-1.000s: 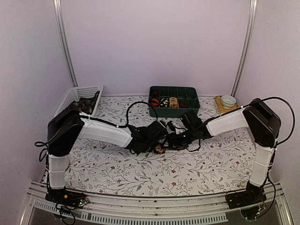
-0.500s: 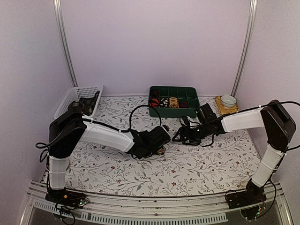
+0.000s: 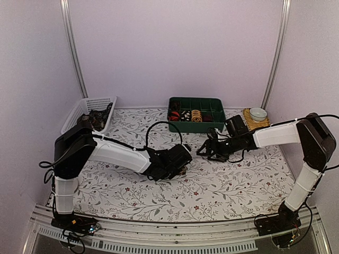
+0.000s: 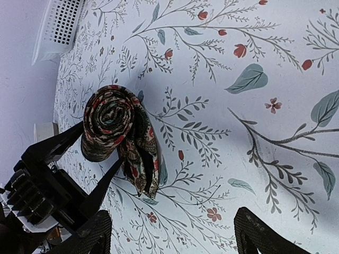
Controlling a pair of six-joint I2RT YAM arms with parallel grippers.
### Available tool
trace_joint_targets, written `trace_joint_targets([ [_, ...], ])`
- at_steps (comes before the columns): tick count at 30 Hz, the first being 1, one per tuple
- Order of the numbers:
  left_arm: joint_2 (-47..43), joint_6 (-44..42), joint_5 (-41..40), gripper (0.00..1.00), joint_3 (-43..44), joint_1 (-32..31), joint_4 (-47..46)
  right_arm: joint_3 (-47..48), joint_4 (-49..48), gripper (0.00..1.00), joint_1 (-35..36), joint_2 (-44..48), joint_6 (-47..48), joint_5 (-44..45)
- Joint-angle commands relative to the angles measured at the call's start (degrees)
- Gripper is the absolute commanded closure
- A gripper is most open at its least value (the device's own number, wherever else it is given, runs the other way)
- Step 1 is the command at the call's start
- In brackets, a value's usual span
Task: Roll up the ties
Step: Roll the tie at the center of the board.
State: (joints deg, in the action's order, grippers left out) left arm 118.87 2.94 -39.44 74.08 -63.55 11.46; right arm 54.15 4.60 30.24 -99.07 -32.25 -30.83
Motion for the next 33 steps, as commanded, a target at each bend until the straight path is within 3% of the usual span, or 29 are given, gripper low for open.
trace_joint_targets([
  [1, -3.99, 0.82, 3.32, 0.35, -0.71, -0.79, -0.67, 0.46, -1.99, 0.20, -0.18, 3.31, -0.76, -1.74],
  [7, -8.69, 1.14, 4.57, 0.22, -0.38, -0.62, -1.02, 1.65, -3.14, 0.20, -0.13, 1.97, -1.80, -3.34],
  [12, -14.47, 2.70, 9.73, 0.00, -2.71, 0.59, -2.77, 3.41, -4.09, 0.20, 0.19, 0.91, -2.41, -4.00],
  [17, -21.43, 7.13, 18.48, 0.00, -7.56, 4.18, -5.52, 6.75, -5.49, 0.22, 3.04, -1.32, -3.50, -4.95],
  [24, -31.73, 18.09, 30.69, 0.04, -20.03, 16.38, -11.23, 15.42, -8.41, 0.25, 8.04, -7.61, -6.29, -6.43],
  [33, -32.09, 23.99, 41.18, 0.08, -28.69, 24.91, -18.32, 23.52, -11.02, 0.28, 11.32, -17.74, -9.80, -8.94],
])
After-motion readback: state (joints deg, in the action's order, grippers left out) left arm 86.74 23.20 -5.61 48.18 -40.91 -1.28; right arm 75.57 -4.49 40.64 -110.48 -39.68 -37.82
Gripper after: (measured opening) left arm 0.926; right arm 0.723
